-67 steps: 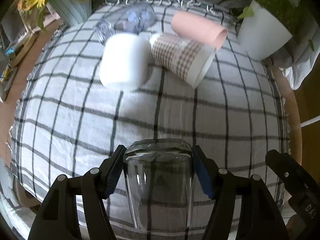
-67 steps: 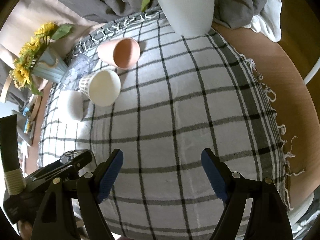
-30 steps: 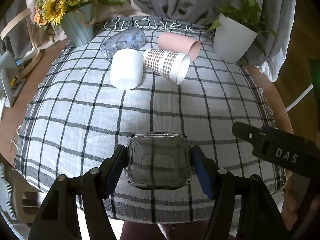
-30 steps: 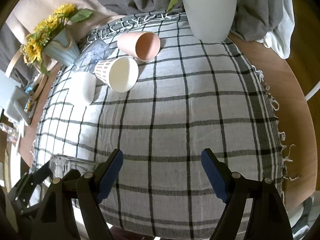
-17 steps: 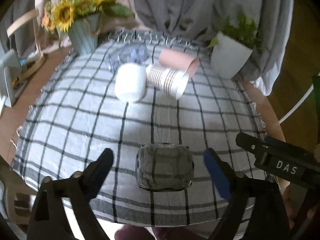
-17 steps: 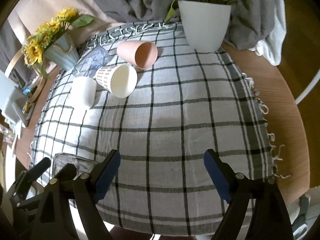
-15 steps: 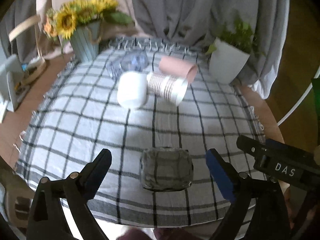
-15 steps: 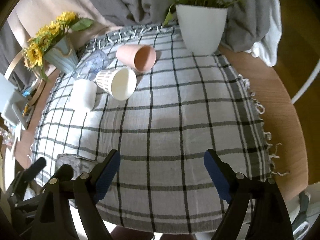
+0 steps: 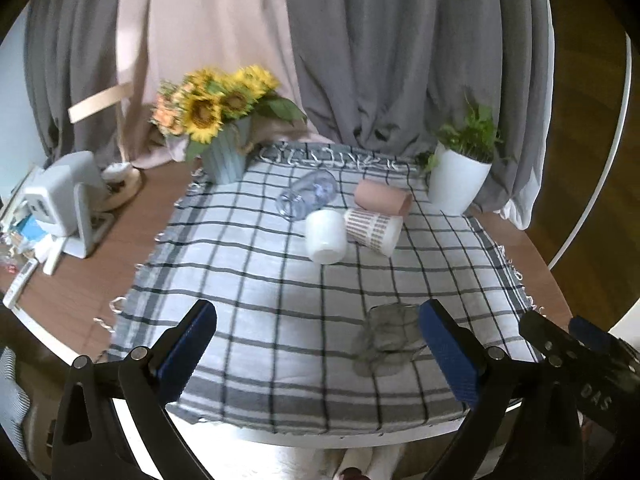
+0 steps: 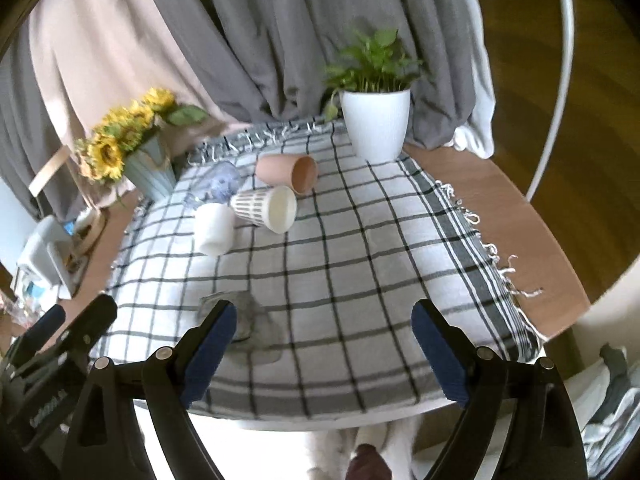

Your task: Flip cup upside down

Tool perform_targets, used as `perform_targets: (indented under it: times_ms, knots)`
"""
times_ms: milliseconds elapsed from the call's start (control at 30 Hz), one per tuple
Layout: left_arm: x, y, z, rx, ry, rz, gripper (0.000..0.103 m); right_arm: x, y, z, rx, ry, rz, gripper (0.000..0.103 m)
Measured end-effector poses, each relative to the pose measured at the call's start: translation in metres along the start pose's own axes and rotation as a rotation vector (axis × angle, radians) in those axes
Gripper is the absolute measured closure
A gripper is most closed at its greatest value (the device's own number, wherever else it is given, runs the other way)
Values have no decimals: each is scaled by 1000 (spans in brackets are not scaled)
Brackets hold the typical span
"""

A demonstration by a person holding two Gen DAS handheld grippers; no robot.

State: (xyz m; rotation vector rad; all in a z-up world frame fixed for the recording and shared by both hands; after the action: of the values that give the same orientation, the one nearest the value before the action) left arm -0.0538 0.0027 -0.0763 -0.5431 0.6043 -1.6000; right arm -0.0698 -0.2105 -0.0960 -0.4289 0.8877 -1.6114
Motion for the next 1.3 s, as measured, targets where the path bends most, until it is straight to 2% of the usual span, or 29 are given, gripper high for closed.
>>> perform_targets:
  times_ms: [267,433,700,967,1300]
  knots:
    - [-20,-49,-16,44,54,24,0,-24,-61,-27,101,8,16,11]
    - [-24,-78,-27,87,106,82,0,-32,-88,-37,147,-9,36,10]
    - [-25,-113,-32,152,67,112,0,-41,-121,-47,199,-69,90,10]
    - [-20,-129,-34,198,66,109,0,-37,-138,-53,226,-83,90,10]
    - [-20,-135,-33,211,66,96,0,-31,-150,-54,259,-58,70,10]
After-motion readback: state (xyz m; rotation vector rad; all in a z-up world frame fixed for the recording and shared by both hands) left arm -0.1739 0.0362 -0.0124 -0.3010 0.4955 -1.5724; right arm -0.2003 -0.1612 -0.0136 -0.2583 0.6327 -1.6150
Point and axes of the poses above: each gripper's, at about its wrist camera, not at the fingertips, and y roughly the way its jaws point, x to its right, z to its top, the point moved 10 cm from there along y, roughly the way its jaws point, and after that the axes turned 6 degrees about y, right-handed, at the moved point
